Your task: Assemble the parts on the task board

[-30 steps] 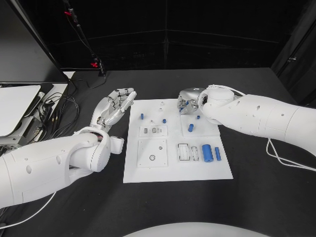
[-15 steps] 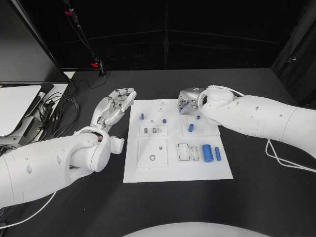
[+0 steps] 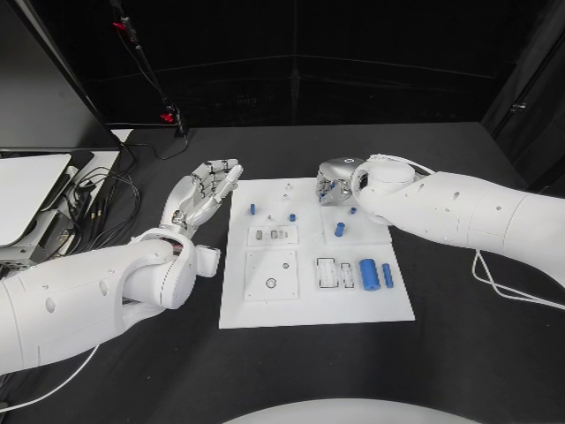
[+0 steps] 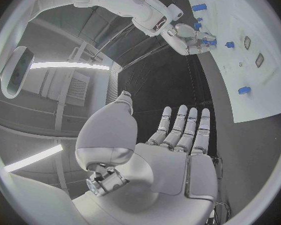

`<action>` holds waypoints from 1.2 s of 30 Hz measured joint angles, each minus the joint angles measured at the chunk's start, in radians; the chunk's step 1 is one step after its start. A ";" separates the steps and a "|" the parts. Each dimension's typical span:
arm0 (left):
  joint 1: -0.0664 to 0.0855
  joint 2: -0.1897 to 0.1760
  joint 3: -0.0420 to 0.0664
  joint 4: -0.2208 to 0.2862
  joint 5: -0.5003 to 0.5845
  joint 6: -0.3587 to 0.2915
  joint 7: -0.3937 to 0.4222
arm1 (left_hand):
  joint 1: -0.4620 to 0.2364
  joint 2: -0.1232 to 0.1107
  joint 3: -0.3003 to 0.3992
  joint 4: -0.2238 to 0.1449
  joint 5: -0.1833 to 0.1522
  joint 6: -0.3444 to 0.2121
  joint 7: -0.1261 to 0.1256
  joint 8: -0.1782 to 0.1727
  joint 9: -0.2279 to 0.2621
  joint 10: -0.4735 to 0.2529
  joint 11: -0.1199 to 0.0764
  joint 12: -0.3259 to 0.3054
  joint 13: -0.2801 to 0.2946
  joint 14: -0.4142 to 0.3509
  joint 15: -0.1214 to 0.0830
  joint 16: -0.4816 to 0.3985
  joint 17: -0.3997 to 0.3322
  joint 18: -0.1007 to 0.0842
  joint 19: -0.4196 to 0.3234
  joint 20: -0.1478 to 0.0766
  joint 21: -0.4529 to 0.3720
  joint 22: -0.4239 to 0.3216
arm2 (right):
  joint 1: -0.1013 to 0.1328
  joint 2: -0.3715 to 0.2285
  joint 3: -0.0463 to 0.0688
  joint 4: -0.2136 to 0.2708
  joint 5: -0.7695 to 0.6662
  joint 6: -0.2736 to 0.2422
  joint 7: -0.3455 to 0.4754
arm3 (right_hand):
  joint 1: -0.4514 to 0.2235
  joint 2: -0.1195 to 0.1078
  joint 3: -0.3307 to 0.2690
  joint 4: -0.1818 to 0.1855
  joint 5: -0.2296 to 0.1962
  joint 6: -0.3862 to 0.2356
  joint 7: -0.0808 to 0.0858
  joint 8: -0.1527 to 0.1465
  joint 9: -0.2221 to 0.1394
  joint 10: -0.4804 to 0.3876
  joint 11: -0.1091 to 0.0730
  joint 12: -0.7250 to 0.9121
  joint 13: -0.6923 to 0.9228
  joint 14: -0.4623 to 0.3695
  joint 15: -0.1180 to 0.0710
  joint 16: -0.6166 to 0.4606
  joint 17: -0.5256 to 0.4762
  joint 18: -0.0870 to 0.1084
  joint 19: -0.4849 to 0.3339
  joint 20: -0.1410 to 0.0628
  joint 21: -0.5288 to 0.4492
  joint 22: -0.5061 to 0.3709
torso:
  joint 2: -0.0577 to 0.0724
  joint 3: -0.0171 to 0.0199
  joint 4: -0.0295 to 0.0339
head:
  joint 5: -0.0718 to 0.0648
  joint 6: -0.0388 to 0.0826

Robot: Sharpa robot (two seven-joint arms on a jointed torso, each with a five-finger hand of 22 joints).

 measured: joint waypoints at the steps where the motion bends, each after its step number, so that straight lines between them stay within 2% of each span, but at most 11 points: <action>1: 0.000 0.000 0.000 0.000 0.000 0.000 0.000 | 0.000 0.000 0.000 0.000 0.000 0.000 0.000 0.000 0.000 0.000 0.000 0.000 0.000 0.000 0.000 0.000 0.000 0.000 0.000 0.000 0.000 0.000 | -0.001 0.000 0.000 0.000 0.000 -0.003 0.000 | 0.000 0.000 0.001 0.001 0.000 0.006 0.000 0.000 0.000 0.007 0.000 -0.003 0.000 0.000 0.000 0.000 0.000 0.000 0.000 0.000 0.000 0.000 | 0.000 0.0000 0.0000 | -0.001 0.002; 10: -0.001 -0.002 -0.001 -0.001 0.000 0.003 0.000 | 0.005 0.005 0.003 0.003 0.004 0.000 0.000 0.000 -0.001 0.000 0.000 0.000 0.000 0.000 0.000 0.000 0.000 0.000 -0.004 0.004 0.000 -0.001 | -0.010 -0.003 -0.004 0.007 -0.002 -0.060 0.011 | 0.013 -0.008 0.013 0.006 -0.004 0.056 -0.008 0.000 0.003 0.049 -0.007 -0.026 0.004 0.000 -0.007 0.000 0.000 0.000 0.000 0.000 0.000 0.000 | 0.000 -0.0003 -0.0007 | -0.003 0.022; 17: -0.001 -0.003 -0.001 -0.001 0.000 0.005 0.000 | 0.011 0.011 0.003 0.003 0.004 0.000 0.000 0.000 -0.003 0.000 0.000 0.000 0.000 0.000 0.000 0.004 0.000 0.000 -0.004 0.004 0.000 -0.001 | -0.016 -0.010 -0.005 0.024 -0.002 -0.146 0.050 | 0.019 -0.010 0.017 0.010 -0.002 0.064 -0.006 0.000 0.004 0.062 -0.006 -0.039 0.004 0.000 -0.007 0.000 0.000 0.000 -0.004 -0.003 0.000 0.000 | 0.003 -0.0004 -0.0011 | 0.004 0.034; 18: -0.002 -0.003 -0.001 0.000 0.000 0.006 0.000 | 0.011 0.011 0.003 0.003 0.004 0.000 0.000 0.000 -0.003 0.000 0.000 0.000 0.000 0.000 0.000 0.004 0.000 0.000 -0.004 0.004 0.000 -0.001 | -0.016 -0.011 -0.002 0.026 -0.002 -0.157 0.056 | 0.020 -0.009 0.018 0.011 -0.002 0.065 -0.005 0.000 0.004 0.062 -0.006 -0.040 0.003 0.000 -0.007 0.000 0.000 0.000 -0.004 -0.003 0.000 0.000 | 0.004 -0.0004 -0.0015 | 0.006 0.034; 20: -0.002 -0.003 -0.001 0.000 0.000 0.006 0.000 | 0.011 0.011 0.003 0.003 0.004 0.000 0.000 0.000 -0.003 0.000 0.000 0.000 0.000 0.000 0.000 0.004 0.000 0.000 -0.004 0.004 0.000 -0.001 | -0.017 -0.011 0.017 0.027 -0.002 -0.181 0.070 | 0.020 -0.009 0.020 0.013 -0.002 0.070 -0.004 0.000 0.004 0.062 -0.006 -0.043 0.003 0.000 -0.007 0.000 0.000 0.000 -0.003 -0.003 0.000 0.000 | 0.007 -0.0001 -0.0019 | 0.009 0.037; 23: -0.002 -0.006 -0.001 0.002 0.000 0.007 0.000 | 0.011 0.011 0.003 0.003 0.004 0.000 0.000 0.000 -0.003 0.000 0.000 0.000 0.000 0.000 0.000 0.004 0.000 0.000 -0.004 0.004 0.000 -0.001 | -0.015 -0.009 0.031 0.033 0.000 -0.211 0.088 | 0.020 -0.009 0.020 0.013 -0.002 0.073 -0.005 0.000 0.004 0.069 -0.006 -0.046 0.003 0.000 -0.007 0.000 0.000 0.000 -0.003 -0.003 0.000 0.000 | 0.012 0.0008 -0.0019 | 0.013 0.040; 30: -0.002 -0.008 -0.001 0.009 0.000 0.008 0.000 | 0.011 0.011 0.003 0.003 0.004 0.000 0.000 0.000 -0.003 0.000 0.000 0.000 0.000 0.000 0.000 0.004 0.000 0.000 -0.004 0.004 0.000 -0.001 | -0.014 -0.012 0.046 0.049 0.004 -0.246 0.115 | 0.025 -0.015 0.022 0.015 -0.002 0.073 -0.005 -0.001 0.004 0.069 -0.006 -0.049 0.002 0.000 -0.007 0.000 0.000 0.000 -0.003 -0.003 0.000 0.000 | 0.026 0.0018 -0.0011 | 0.021 0.042; 36: -0.002 -0.007 -0.001 0.009 0.000 0.010 0.000 | 0.011 0.011 0.003 0.003 0.004 0.000 0.000 0.000 -0.003 0.000 0.000 0.000 0.000 0.000 0.000 0.004 0.000 0.000 -0.004 0.004 0.000 -0.001 | -0.006 -0.010 0.051 0.051 0.006 -0.254 0.126 | 0.025 -0.015 0.027 0.015 -0.003 0.073 -0.005 -0.007 0.004 0.076 -0.005 -0.055 0.000 0.000 -0.007 0.000 0.000 0.000 -0.003 -0.003 0.000 0.000 | 0.038 0.0012 0.0017 | 0.026 0.043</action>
